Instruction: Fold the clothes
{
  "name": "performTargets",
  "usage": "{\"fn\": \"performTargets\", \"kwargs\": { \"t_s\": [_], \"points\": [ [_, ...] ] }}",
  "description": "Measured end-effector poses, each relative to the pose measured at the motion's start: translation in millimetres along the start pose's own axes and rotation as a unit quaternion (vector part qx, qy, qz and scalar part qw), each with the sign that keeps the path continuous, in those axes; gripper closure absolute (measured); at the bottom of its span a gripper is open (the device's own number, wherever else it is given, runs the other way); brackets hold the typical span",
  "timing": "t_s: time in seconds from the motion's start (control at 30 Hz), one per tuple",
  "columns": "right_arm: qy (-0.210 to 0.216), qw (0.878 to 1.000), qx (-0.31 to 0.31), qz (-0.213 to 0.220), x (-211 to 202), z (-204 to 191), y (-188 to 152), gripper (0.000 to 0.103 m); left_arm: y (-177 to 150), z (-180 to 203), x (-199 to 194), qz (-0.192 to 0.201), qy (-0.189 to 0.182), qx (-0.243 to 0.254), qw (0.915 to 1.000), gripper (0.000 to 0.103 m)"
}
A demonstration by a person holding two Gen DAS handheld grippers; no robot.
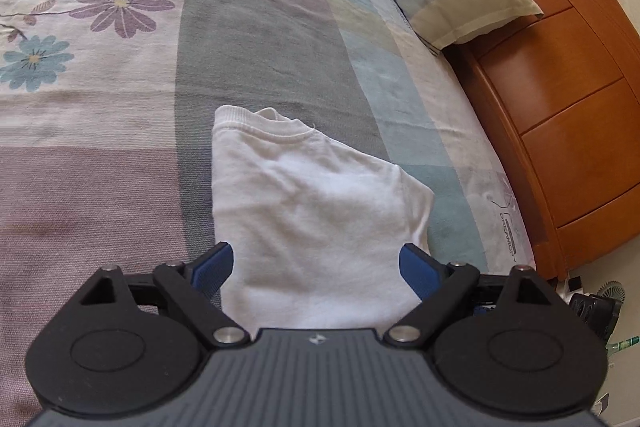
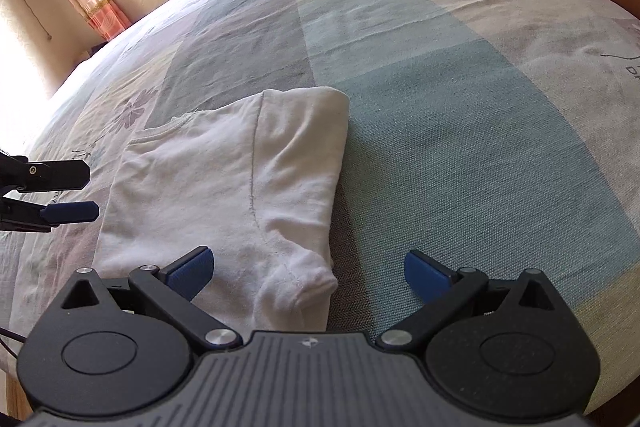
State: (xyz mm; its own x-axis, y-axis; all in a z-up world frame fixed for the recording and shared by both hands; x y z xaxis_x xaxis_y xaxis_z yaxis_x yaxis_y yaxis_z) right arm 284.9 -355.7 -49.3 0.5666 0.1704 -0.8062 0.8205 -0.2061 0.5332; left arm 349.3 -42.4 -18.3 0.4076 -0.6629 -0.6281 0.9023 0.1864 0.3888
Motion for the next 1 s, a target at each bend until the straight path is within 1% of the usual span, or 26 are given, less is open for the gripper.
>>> {"fn": "performTargets", "kwargs": {
  "t_s": [0.07,0.2,0.27,0.37,0.43,0.53,0.6,0.67,0.73,0.83,0.9,1.0],
  "points": [
    [0.014,1.0,0.013,-0.004,-1,3,0,0.0,-1,-13,-8,0.011,0.001,-0.022,0.9997,0.013],
    [0.041,0.999,0.03,-0.012,-1,14,1,0.0,-7,-35,-15,0.016,-0.023,-0.065,0.9975,0.013],
    [0.052,0.998,0.037,-0.015,-1,20,0,0.0,-13,-46,-14,0.012,-0.036,-0.088,0.9954,0.013],
    [0.081,0.994,0.067,-0.025,1,28,3,0.0,-21,-59,-8,0.0,-0.056,-0.125,0.9906,0.013],
    [0.114,0.988,0.097,-0.034,3,32,6,0.0,-26,-61,-3,-0.007,-0.075,-0.14,0.9872,0.013],
    [0.172,0.973,0.142,-0.06,15,36,9,0.0,-25,-64,10,-0.013,-0.095,-0.148,0.9842,0.013],
    [0.192,0.967,0.147,-0.077,29,35,11,0.0,-21,-64,18,-0.011,-0.11,-0.149,0.9827,0.01],
    [0.212,0.966,0.136,-0.064,39,33,18,0.0,-13,-62,25,-0.01,-0.121,-0.146,0.9819,0.01],
    [0.22,0.965,0.125,-0.068,49,29,30,0.0,-5,-61,32,-0.009,-0.13,-0.144,0.9809,0.009],
    [0.228,0.964,0.111,-0.074,63,23,48,0.0,5,-60,43,-0.004,-0.15,-0.152,0.9769,0.007],
    [0.235,0.964,0.1,-0.078,73,17,61,0.0,6,-58,45,-0.003,-0.155,-0.153,0.976,0.004],
    [0.242,0.961,0.098,-0.087,78,13,71,0.0,2,-55,45,-0.007,-0.159,-0.157,0.9748,0.004]
  ]
}}
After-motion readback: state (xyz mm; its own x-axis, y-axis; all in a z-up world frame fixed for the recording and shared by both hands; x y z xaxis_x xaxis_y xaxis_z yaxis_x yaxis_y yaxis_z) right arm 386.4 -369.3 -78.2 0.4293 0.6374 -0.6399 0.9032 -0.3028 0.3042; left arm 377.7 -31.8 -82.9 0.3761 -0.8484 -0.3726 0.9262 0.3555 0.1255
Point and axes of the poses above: each gripper's, at about its wrist camera, not at the fingertips, and x roughly the way its jaws point, z to its right, y to its top, the point moved 2 cm from there along x, roughly the way its jaws point, and after that the axes turned 8 degrees about -y, right-handed, at the moved point
